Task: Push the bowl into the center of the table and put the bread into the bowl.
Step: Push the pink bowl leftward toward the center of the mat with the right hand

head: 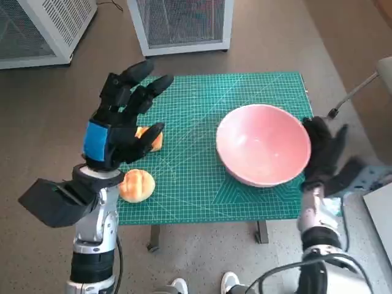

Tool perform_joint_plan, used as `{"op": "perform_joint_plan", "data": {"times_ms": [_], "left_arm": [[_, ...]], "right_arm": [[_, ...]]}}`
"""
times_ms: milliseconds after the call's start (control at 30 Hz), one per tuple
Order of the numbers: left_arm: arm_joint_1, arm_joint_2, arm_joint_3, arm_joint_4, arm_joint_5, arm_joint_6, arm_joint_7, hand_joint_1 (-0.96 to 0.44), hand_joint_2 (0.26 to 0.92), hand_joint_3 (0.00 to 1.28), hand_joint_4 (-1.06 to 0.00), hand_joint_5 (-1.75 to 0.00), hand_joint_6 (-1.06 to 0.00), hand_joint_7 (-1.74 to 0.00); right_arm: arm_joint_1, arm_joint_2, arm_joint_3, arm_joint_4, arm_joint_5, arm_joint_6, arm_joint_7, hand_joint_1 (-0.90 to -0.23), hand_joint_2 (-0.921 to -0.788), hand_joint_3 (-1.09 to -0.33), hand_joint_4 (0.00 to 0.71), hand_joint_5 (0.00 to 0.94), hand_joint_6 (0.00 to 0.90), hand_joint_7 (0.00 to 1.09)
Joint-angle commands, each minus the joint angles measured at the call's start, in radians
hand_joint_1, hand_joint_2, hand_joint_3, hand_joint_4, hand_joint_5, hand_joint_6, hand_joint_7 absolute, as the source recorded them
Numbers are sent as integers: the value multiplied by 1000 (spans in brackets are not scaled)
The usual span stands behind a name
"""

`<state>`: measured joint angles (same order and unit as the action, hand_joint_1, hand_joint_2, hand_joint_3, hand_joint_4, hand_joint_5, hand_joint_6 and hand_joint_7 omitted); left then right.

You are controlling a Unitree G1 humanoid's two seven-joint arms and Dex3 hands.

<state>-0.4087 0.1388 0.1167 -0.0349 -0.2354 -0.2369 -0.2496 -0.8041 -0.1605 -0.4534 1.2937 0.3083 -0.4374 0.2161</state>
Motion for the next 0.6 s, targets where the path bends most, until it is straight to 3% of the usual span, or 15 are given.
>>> {"op": "perform_joint_plan", "data": {"times_ms": [33, 333, 600], "left_arm": [[24, 6, 11, -28, 9, -7, 12, -412, 921, 257, -516, -208, -231, -571], [56, 13, 16, -61, 17, 2, 29, -418, 921, 253, -561, -160, -275, -520], [87, 23, 32, -86, 34, -6, 50, -438, 921, 248, -598, -93, -331, -438]], "right_arm": [[-17, 35, -2, 17, -4, 27, -7, -392, -921, -655, 304, 14, 112, 477], [-59, 80, 1, 24, -10, 44, -8, -404, -921, -647, 322, 19, 130, 477], [-92, 121, 5, 30, -14, 65, -12, -375, -921, -670, 316, 12, 119, 486]]}}
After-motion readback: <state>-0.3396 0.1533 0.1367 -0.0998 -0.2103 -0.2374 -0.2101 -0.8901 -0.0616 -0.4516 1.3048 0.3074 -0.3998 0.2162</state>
